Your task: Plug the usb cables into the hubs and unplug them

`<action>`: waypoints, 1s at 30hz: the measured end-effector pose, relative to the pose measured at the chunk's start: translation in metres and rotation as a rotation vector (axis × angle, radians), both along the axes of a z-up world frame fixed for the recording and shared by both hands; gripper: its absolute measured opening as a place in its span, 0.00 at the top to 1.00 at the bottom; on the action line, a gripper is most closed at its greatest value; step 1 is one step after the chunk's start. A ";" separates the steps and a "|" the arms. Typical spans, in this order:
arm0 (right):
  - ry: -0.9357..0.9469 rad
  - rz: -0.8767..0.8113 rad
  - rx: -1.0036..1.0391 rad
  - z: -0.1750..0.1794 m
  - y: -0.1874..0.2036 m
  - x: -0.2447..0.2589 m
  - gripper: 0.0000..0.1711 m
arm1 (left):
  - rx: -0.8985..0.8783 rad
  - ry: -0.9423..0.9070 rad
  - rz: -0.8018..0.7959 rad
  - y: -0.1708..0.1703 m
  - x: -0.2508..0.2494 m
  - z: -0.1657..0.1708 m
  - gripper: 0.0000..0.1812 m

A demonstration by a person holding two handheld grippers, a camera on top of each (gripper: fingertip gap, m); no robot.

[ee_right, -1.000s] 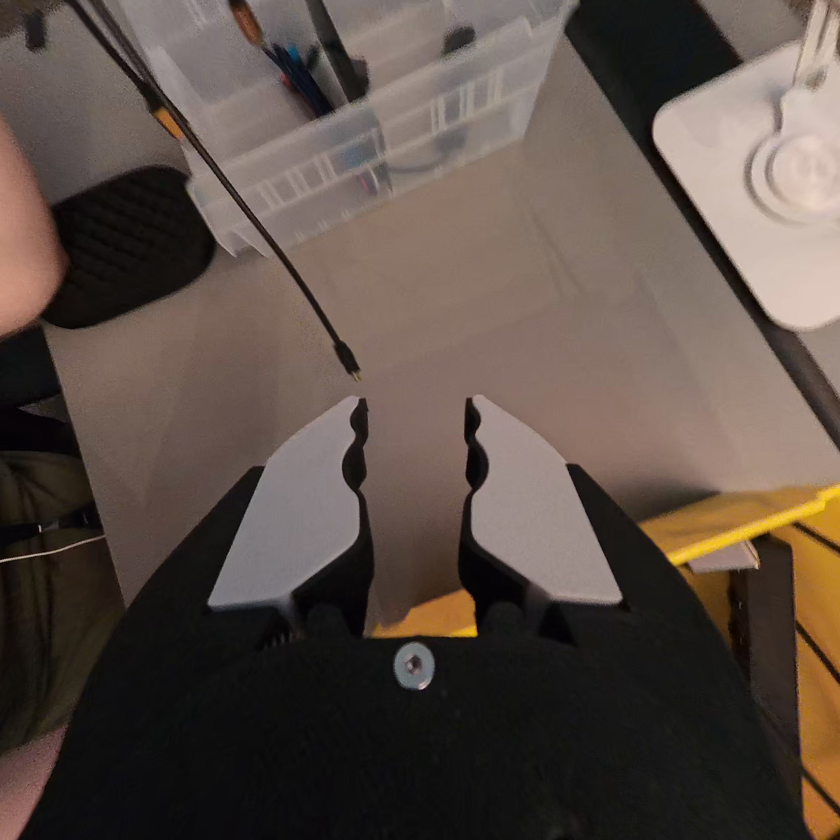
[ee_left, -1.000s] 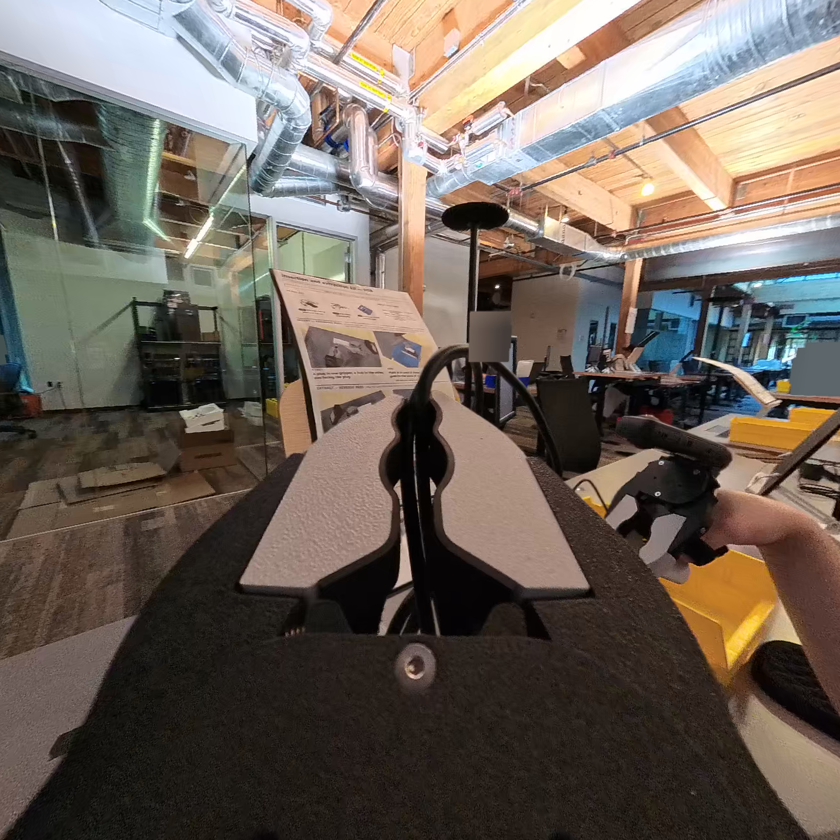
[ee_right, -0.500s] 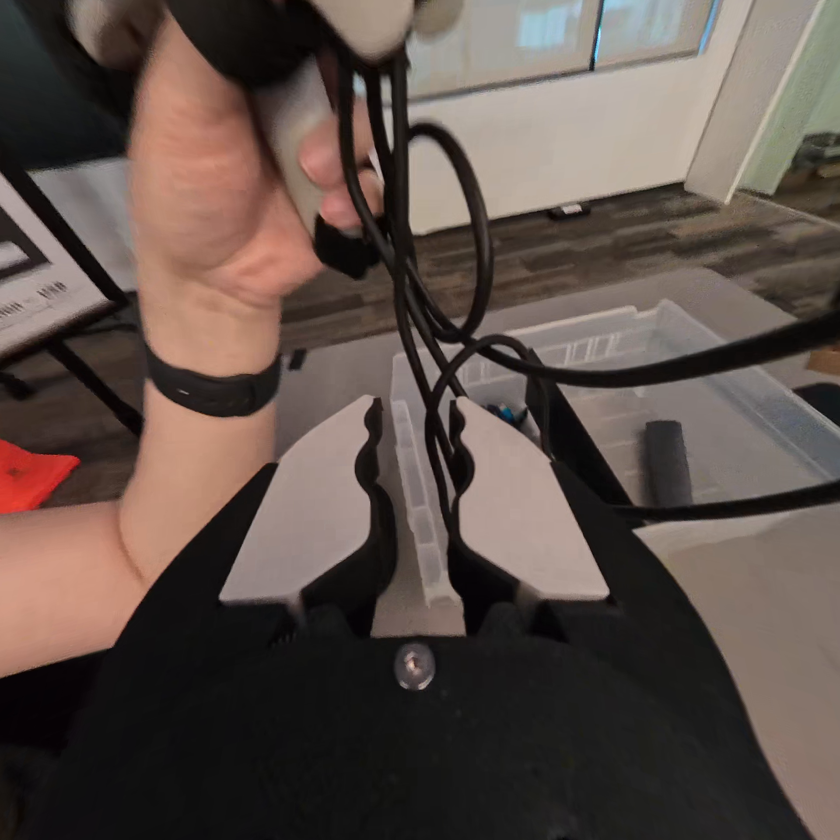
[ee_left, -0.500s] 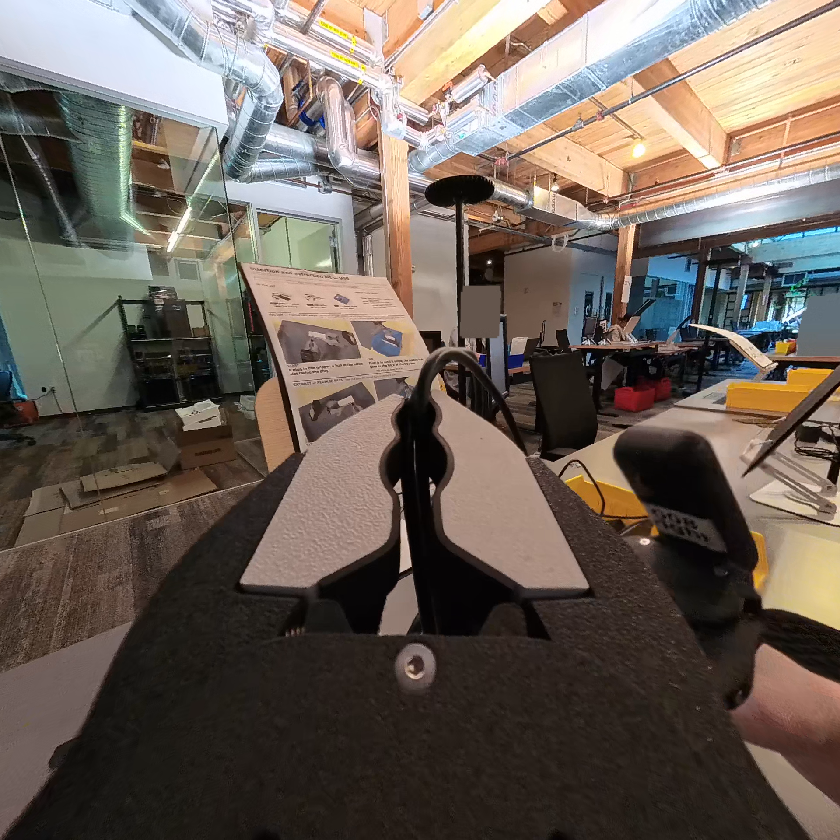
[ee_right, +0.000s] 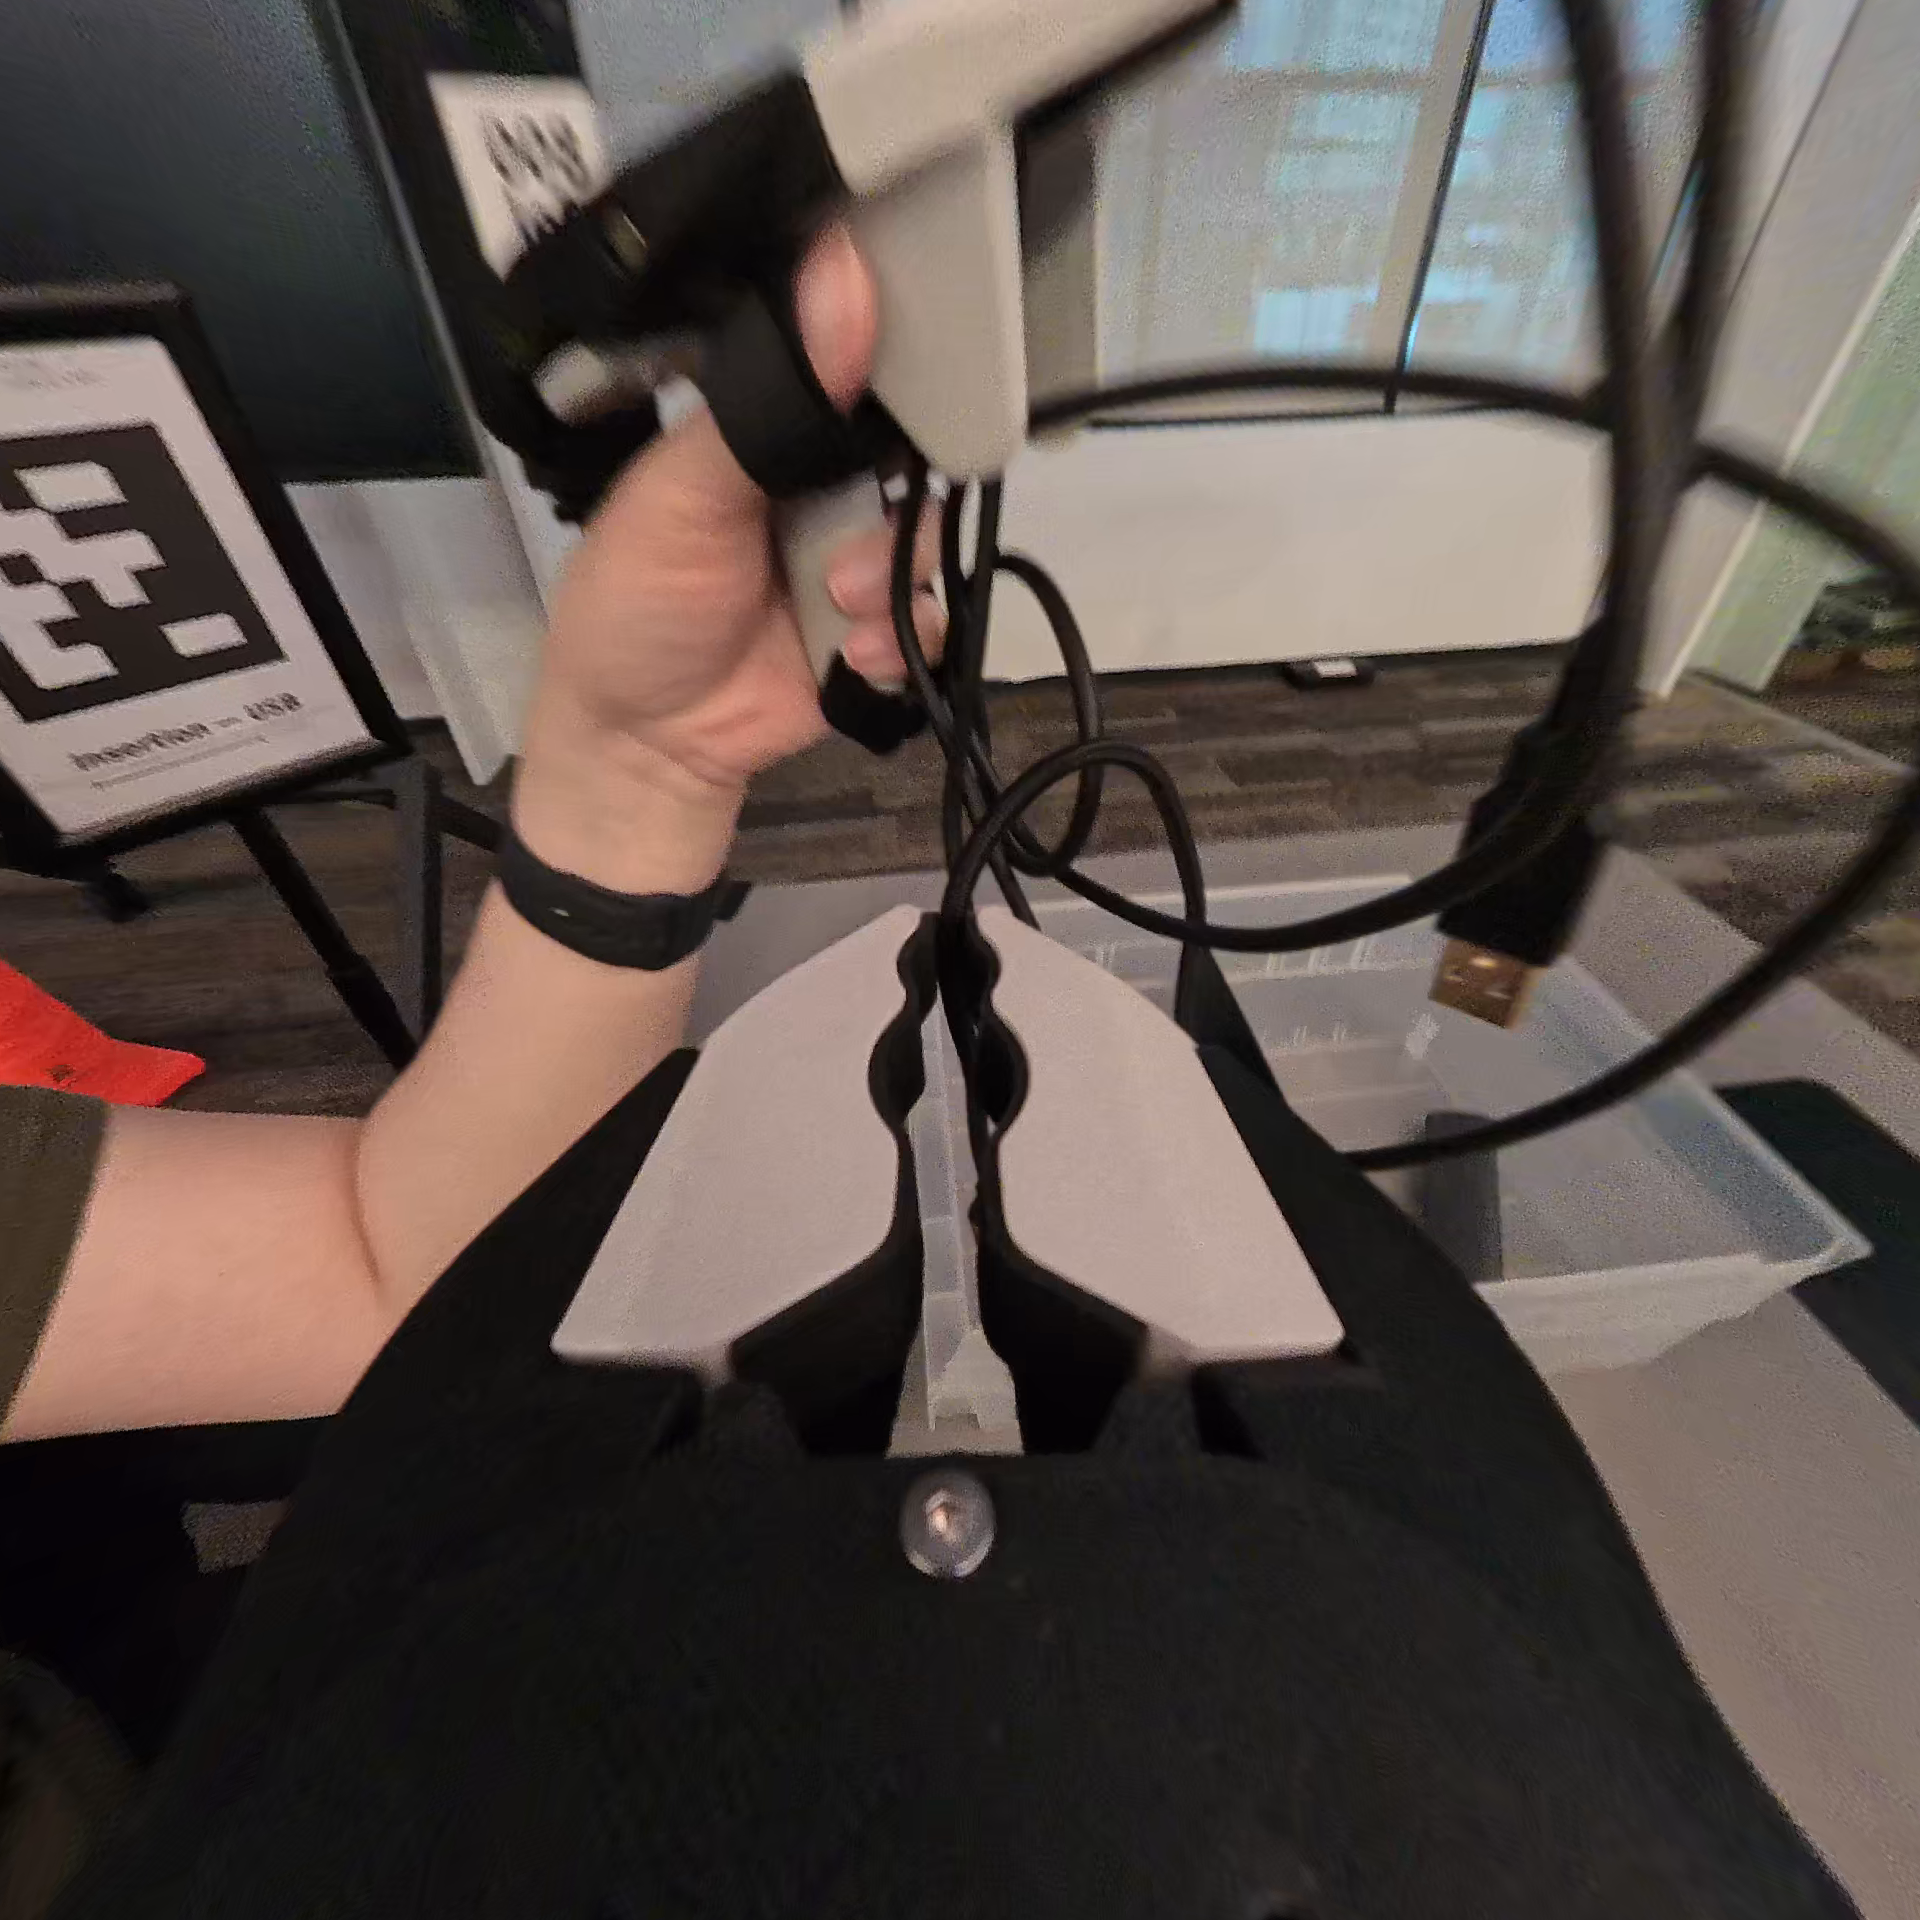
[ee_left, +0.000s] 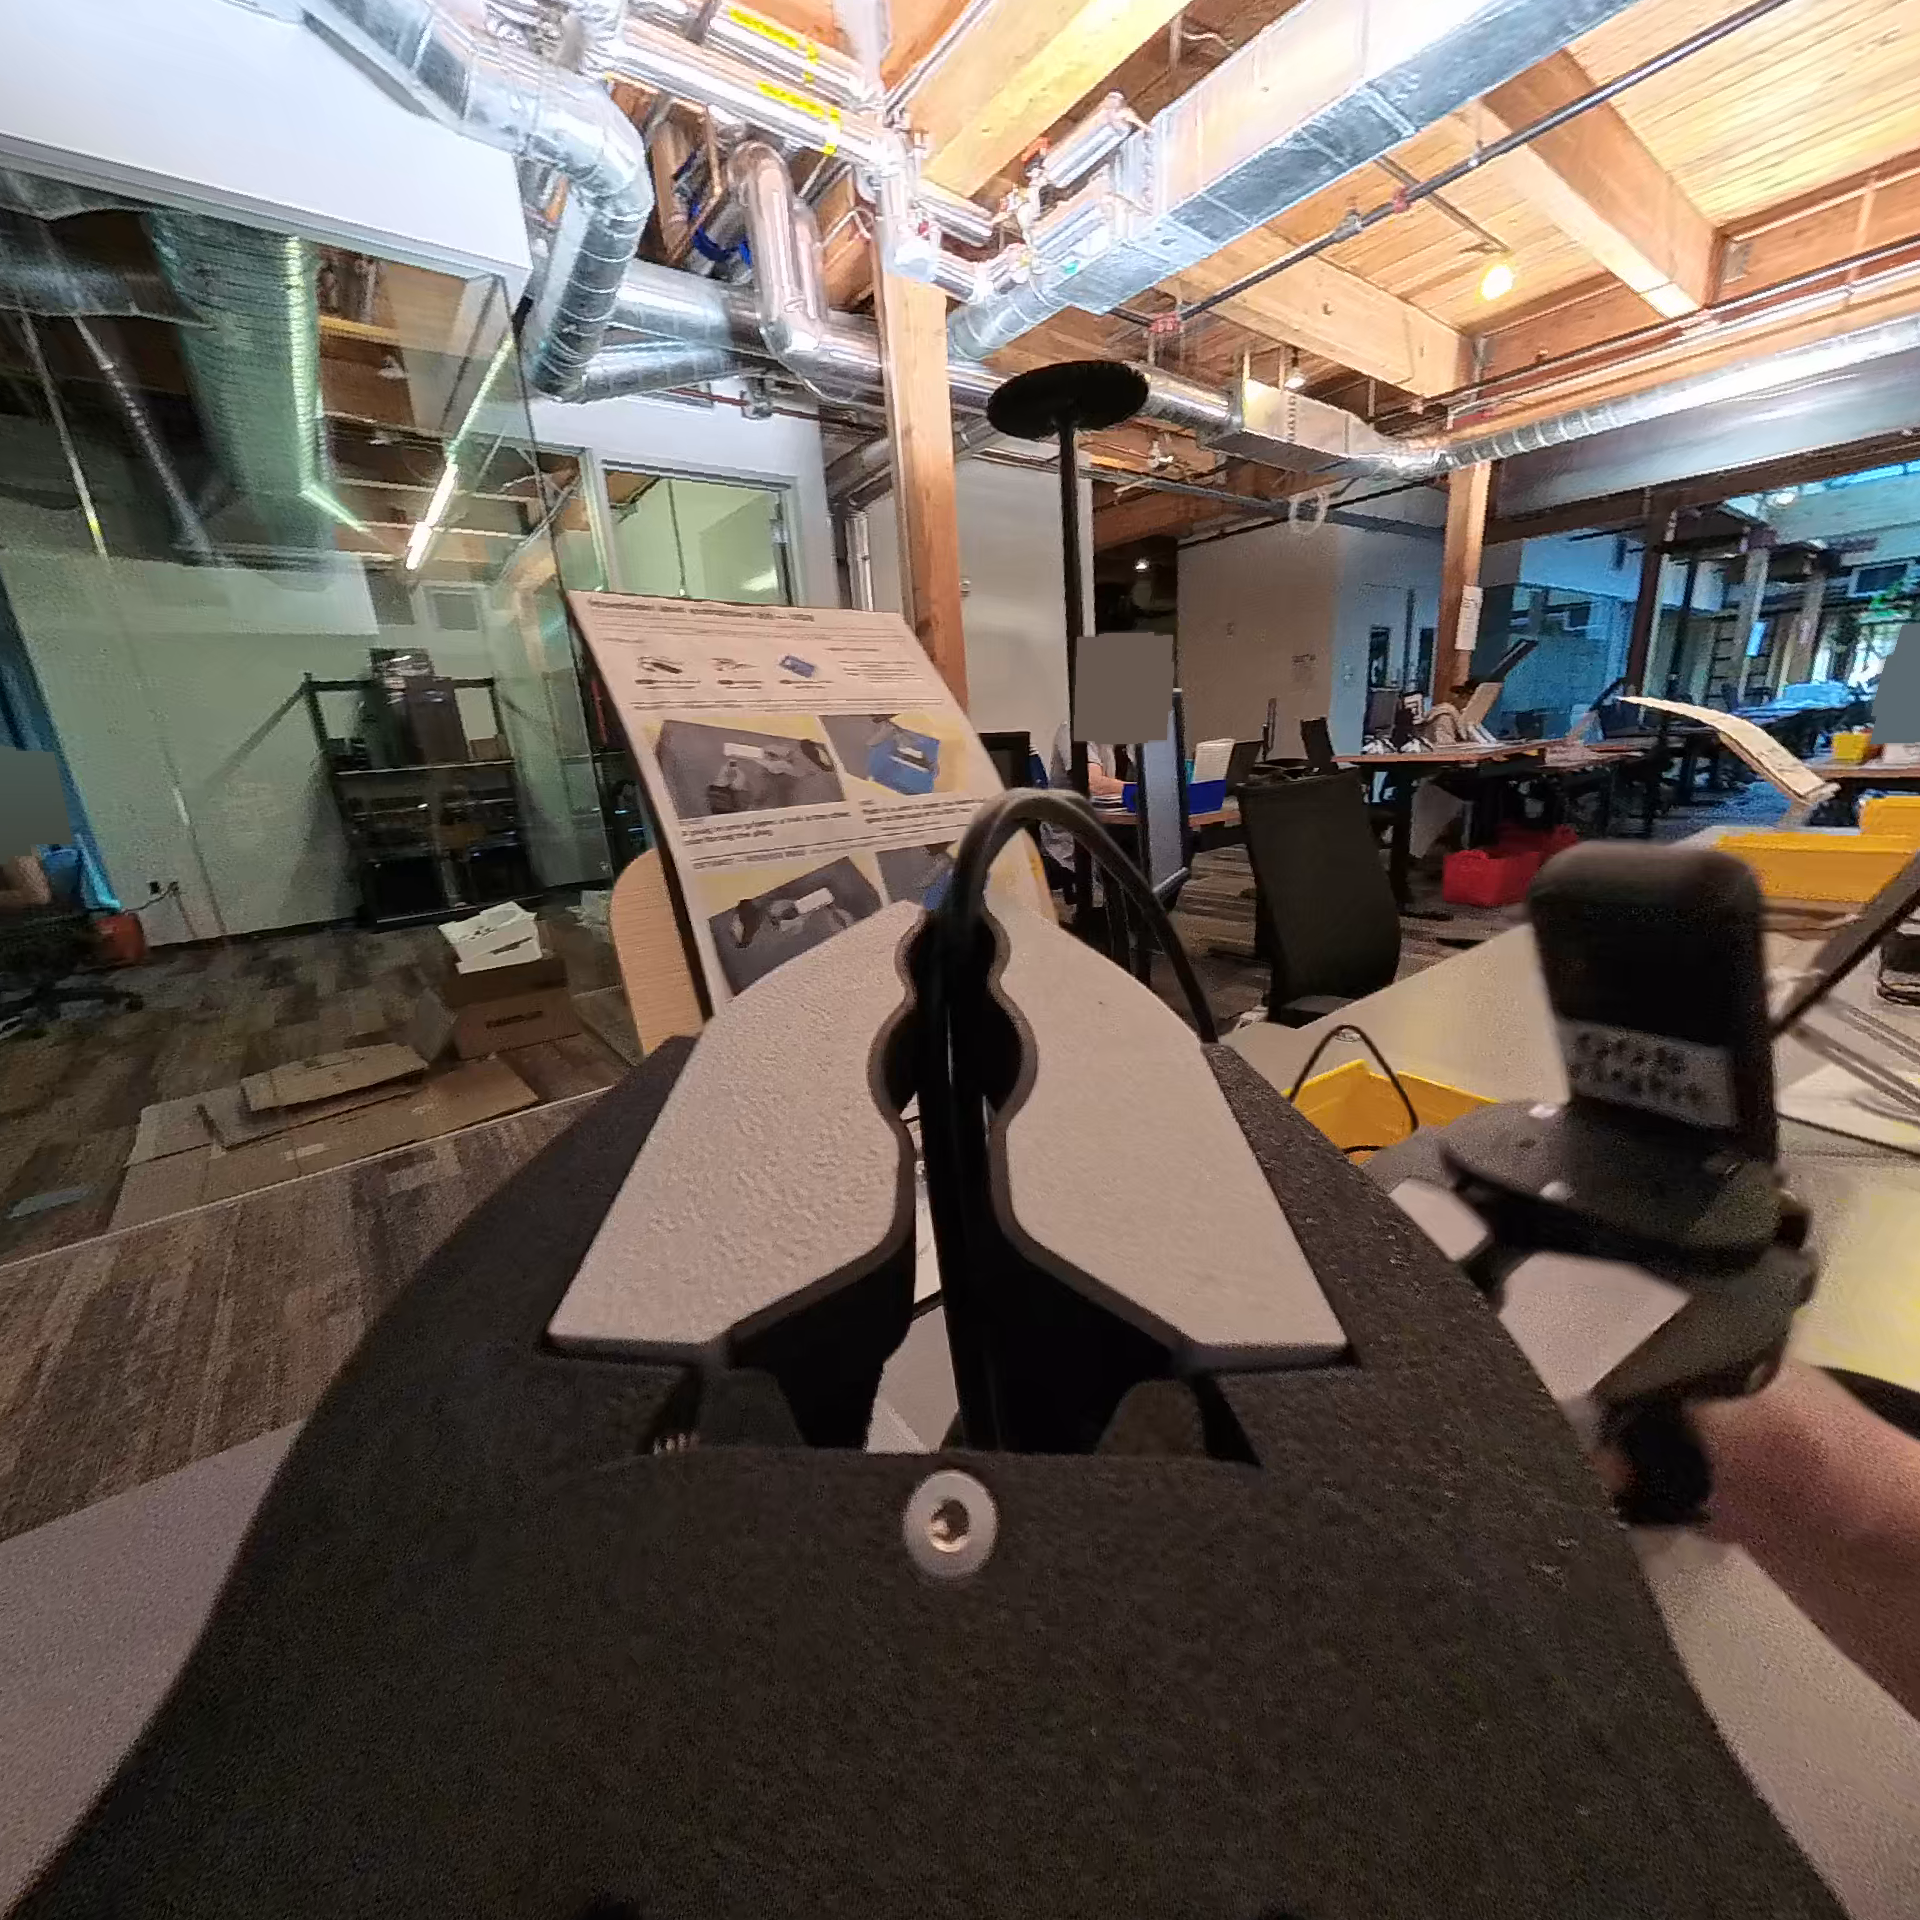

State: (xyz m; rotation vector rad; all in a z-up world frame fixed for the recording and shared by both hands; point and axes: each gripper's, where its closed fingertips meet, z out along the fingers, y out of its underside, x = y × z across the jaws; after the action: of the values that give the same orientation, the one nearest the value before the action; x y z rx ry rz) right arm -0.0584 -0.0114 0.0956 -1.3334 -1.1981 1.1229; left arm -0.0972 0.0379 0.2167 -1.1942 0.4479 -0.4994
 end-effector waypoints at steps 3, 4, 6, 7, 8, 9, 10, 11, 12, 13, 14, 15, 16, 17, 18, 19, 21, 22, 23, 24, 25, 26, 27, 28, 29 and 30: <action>0.051 0.027 0.035 0.027 -0.006 0.022 0.98 | -0.011 -0.016 0.039 0.004 -0.015 -0.002 0.98; 0.076 0.036 0.047 0.036 -0.008 0.030 0.98 | -0.012 -0.023 0.045 0.004 -0.019 -0.001 0.98; 0.153 0.069 0.074 0.057 -0.014 0.051 0.98 | -0.007 -0.044 0.054 0.002 -0.028 0.000 0.98; 0.198 0.068 0.082 0.068 -0.015 0.062 0.98 | -0.003 -0.051 0.060 0.001 -0.032 0.001 0.98; 0.251 0.080 0.097 0.079 -0.017 0.075 0.98 | -0.002 -0.055 0.067 0.000 -0.036 0.002 0.98; 0.313 0.095 0.114 0.091 -0.020 0.088 0.98 | -0.001 -0.059 0.078 -0.001 -0.040 0.002 0.98; 0.361 0.088 0.116 0.101 -0.018 0.101 0.98 | 0.000 -0.061 0.091 -0.001 -0.045 0.002 0.97; 0.393 0.072 0.108 0.107 -0.014 0.112 0.98 | 0.001 -0.062 0.107 -0.002 -0.049 0.002 0.98; 0.390 0.050 0.089 0.107 -0.007 0.120 0.98 | 0.002 -0.061 0.124 -0.002 -0.054 0.002 0.98; 0.344 0.022 0.056 0.099 0.004 0.122 0.98 | 0.003 -0.059 0.135 -0.003 -0.057 0.002 0.98; 0.262 0.008 0.011 0.084 0.015 0.120 0.98 | 0.002 -0.057 0.141 -0.003 -0.059 0.002 0.97; 0.177 0.014 -0.037 0.066 0.024 0.115 0.98 | 0.002 -0.056 0.147 -0.004 -0.060 0.002 0.98; 0.121 0.037 -0.072 0.052 0.028 0.108 0.98 | 0.003 -0.053 0.156 -0.005 -0.062 0.003 0.98; 0.095 0.083 -0.097 0.041 0.027 0.100 0.98 | 0.003 -0.048 0.167 -0.005 -0.063 0.003 0.98; 0.093 0.146 -0.123 0.035 0.022 0.091 0.97 | 0.003 -0.042 0.179 -0.006 -0.065 0.003 0.97; 0.090 0.217 -0.155 0.032 0.015 0.082 0.97 | 0.004 -0.037 0.192 -0.006 -0.067 0.003 0.98; 0.099 0.297 -0.164 0.029 0.006 0.065 0.97 | 0.005 -0.027 0.225 -0.007 -0.072 0.003 0.98; 0.105 0.309 -0.134 0.028 0.005 0.056 0.97 | 0.007 -0.021 0.245 -0.008 -0.075 0.003 0.97; 0.105 0.320 -0.088 0.026 0.004 0.048 0.98 | 0.007 -0.013 0.263 -0.009 -0.078 0.002 0.97; 0.105 0.326 -0.038 0.023 0.006 0.040 0.98 | 0.007 -0.007 0.281 -0.009 -0.081 0.002 0.97; 0.110 0.331 0.006 0.019 0.008 0.032 0.97 | 0.007 -0.003 0.296 -0.010 -0.084 0.002 0.98; 0.113 0.352 0.037 0.013 0.010 0.024 0.98 | 0.007 -0.001 0.306 -0.011 -0.086 0.002 0.98; 0.102 0.379 0.055 0.006 0.011 0.016 0.97 | 0.006 -0.001 0.311 -0.012 -0.088 0.002 0.98; 0.087 0.393 0.063 -0.003 0.015 0.008 0.98 | 0.006 0.000 0.312 -0.013 -0.089 0.003 0.98; 0.060 0.405 0.056 -0.012 0.020 0.000 0.98 | 0.005 -0.001 0.311 -0.014 -0.090 0.003 0.98; 0.023 0.428 0.039 -0.023 0.023 -0.008 0.98 | 0.005 -0.002 0.307 -0.015 -0.090 0.003 0.98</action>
State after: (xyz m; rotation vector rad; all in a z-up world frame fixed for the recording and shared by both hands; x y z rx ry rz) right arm -0.0661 0.0119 0.0730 -1.0557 -1.5251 1.3999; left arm -0.1874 0.0227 0.2196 -1.2314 0.2565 -0.2344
